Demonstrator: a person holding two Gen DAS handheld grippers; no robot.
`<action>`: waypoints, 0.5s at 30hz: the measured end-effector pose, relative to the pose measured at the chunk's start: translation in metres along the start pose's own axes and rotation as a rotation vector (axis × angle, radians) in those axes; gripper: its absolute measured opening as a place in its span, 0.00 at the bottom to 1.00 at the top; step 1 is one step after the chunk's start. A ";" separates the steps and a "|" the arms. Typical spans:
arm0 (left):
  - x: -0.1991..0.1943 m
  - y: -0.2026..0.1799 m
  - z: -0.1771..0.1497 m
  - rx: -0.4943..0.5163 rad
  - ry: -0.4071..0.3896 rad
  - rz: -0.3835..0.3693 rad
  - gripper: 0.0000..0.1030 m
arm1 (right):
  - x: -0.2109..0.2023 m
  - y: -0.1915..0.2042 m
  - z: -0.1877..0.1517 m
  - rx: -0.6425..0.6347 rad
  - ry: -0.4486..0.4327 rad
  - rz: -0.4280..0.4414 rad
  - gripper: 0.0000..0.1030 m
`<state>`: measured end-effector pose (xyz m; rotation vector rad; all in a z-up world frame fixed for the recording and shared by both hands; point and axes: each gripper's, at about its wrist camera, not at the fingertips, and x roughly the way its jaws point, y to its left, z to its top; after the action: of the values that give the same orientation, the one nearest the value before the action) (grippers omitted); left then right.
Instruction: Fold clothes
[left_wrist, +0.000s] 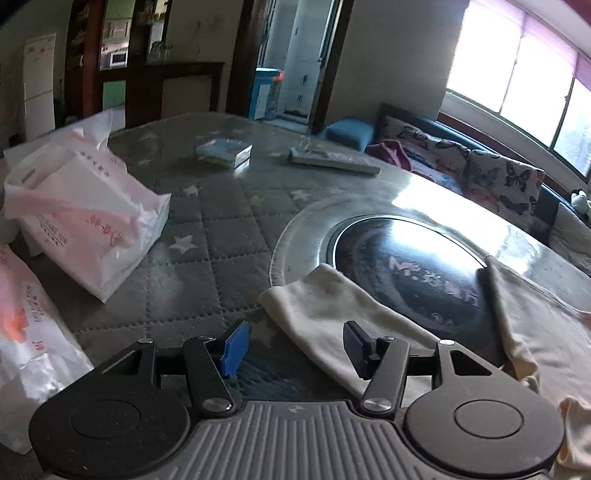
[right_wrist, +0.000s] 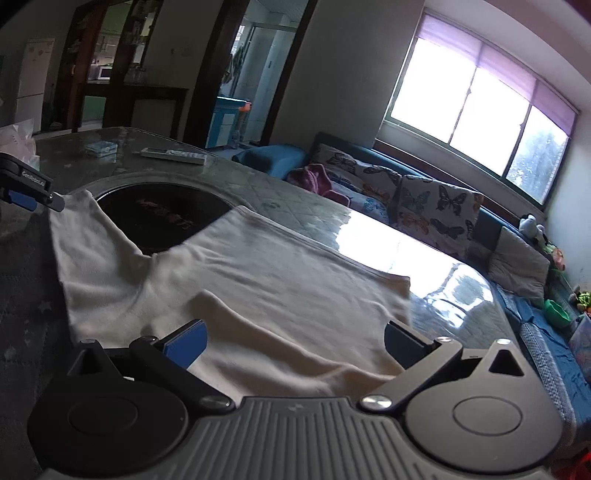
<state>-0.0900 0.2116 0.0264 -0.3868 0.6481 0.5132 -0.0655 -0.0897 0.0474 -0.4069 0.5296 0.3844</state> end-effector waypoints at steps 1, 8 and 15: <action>0.001 0.000 0.001 0.001 -0.003 0.004 0.52 | -0.002 -0.002 -0.002 0.006 0.004 -0.002 1.00; 0.001 -0.006 0.009 0.018 -0.041 -0.038 0.09 | -0.016 -0.019 -0.018 0.054 0.031 -0.018 1.00; -0.015 -0.023 0.018 0.030 -0.081 -0.152 0.05 | -0.017 -0.035 -0.031 0.135 0.067 -0.011 1.00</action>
<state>-0.0786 0.1971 0.0533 -0.3814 0.5431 0.3725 -0.0757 -0.1375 0.0416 -0.2932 0.6142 0.3228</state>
